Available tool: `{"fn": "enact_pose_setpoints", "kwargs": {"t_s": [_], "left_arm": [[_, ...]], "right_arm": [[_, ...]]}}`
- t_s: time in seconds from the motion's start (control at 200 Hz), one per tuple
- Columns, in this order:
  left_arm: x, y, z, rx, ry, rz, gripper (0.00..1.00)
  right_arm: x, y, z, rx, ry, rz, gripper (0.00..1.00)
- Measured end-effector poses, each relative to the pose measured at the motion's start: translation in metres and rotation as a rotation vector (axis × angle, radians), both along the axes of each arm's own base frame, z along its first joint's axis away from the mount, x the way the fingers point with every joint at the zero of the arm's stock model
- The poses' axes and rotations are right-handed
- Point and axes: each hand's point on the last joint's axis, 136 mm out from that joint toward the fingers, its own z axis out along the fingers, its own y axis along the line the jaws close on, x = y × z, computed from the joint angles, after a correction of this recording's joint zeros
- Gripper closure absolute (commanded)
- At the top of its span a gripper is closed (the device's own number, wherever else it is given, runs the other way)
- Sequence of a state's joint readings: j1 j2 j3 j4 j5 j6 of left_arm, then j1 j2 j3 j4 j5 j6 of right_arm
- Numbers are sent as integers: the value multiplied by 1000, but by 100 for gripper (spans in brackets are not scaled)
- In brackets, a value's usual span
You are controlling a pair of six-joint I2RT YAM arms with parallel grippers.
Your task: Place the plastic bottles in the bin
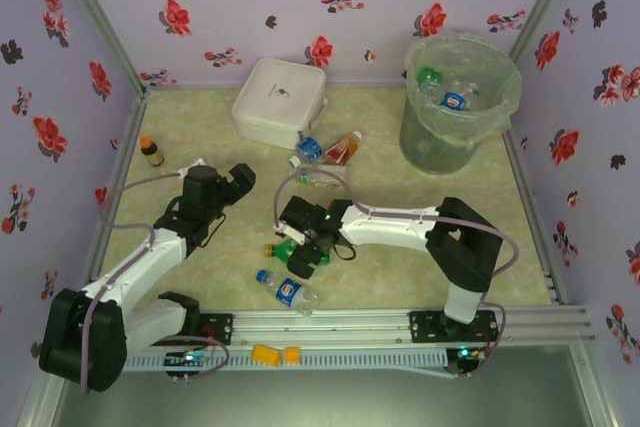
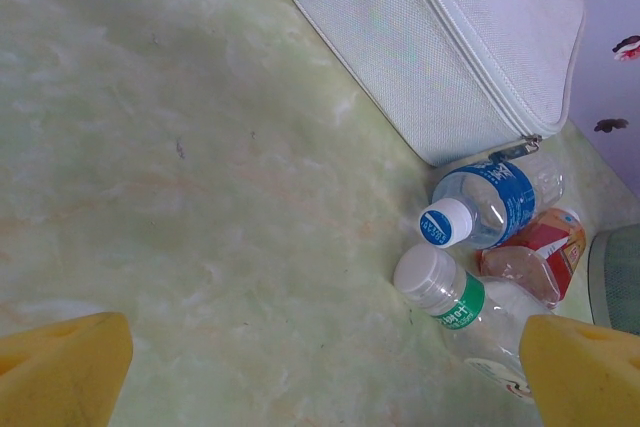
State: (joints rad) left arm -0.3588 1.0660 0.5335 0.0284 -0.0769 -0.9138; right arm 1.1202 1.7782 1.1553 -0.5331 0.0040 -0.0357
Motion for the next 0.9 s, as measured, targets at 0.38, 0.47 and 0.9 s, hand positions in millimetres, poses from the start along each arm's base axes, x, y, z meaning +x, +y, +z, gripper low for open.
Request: {"fn": "enact_pose_setpoints", "kwargs": {"t_s": [0.38,0.47,0.9], "left_arm": [[-3,1,2,-3,-8,0,0],[-3,1,2,-2,-6,0,0],[-4,2,15,-16,-45,-1,0]], "right_arm": [[16,7,-18,-27,-26,33,30],[20,7,-18,-20,-32,33,40],[74,-2,68,329,-94,-188,52]]}}
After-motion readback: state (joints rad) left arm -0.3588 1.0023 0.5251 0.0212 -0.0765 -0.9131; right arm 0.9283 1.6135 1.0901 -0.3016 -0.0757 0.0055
